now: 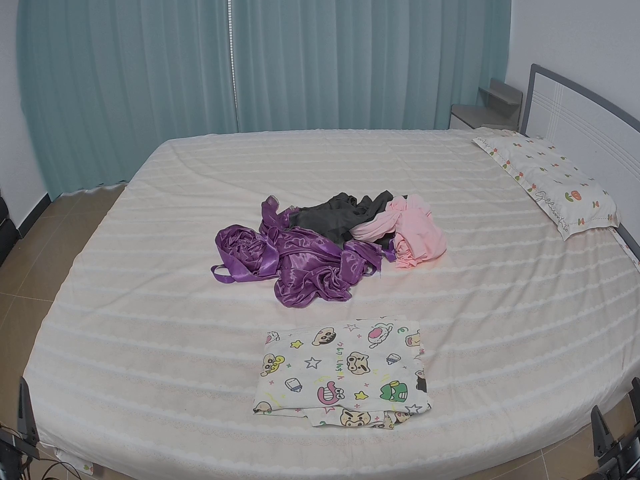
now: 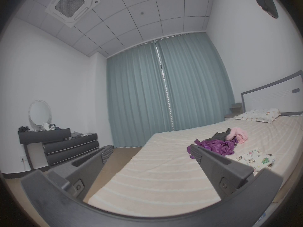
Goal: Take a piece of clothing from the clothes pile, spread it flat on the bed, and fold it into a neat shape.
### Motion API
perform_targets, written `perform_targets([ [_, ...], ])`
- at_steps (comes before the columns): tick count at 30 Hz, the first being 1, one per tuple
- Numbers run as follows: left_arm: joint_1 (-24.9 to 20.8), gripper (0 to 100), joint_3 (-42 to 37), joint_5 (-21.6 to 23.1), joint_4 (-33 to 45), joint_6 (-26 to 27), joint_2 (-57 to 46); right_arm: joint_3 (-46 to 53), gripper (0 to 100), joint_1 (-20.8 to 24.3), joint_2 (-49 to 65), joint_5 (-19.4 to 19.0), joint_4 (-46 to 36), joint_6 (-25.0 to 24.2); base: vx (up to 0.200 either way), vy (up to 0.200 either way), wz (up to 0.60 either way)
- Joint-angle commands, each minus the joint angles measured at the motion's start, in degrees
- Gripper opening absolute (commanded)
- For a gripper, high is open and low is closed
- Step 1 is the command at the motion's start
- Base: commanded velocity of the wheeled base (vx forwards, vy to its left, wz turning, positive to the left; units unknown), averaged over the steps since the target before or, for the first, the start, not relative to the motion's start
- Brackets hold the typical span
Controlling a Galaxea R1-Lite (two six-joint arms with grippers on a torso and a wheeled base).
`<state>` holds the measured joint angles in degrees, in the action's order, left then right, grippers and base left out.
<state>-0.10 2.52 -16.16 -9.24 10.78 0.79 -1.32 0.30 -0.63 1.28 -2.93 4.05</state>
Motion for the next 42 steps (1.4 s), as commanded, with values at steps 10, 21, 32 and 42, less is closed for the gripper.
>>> perform_targets([
  [10, 0.01, 100, -2.52, 11.86, 0.28, -5.33, -0.62, 0.09, 100, 0.05, 0.63, -0.4, 0.11, -0.71, 0.0, 0.0, 0.0],
  [21, 0.01, 100, -2.52, 13.79, 5.64, -8.32, -0.62, 0.88, 100, 0.05, 0.63, 0.48, 2.49, -1.15, 0.0, 0.0, 0.0],
  [32, 0.01, 100, -2.52, 22.23, 5.99, -13.24, -0.53, 0.88, 100, 0.05, 0.63, 0.3, 2.49, -1.15, 0.0, 0.0, 0.0],
  [42, 0.36, 100, -2.52, 22.14, 5.99, -13.5, 0.97, 0.88, 100, 0.05, 0.63, -0.05, 2.4, -0.97, 0.0, 0.0, 0.0],
])
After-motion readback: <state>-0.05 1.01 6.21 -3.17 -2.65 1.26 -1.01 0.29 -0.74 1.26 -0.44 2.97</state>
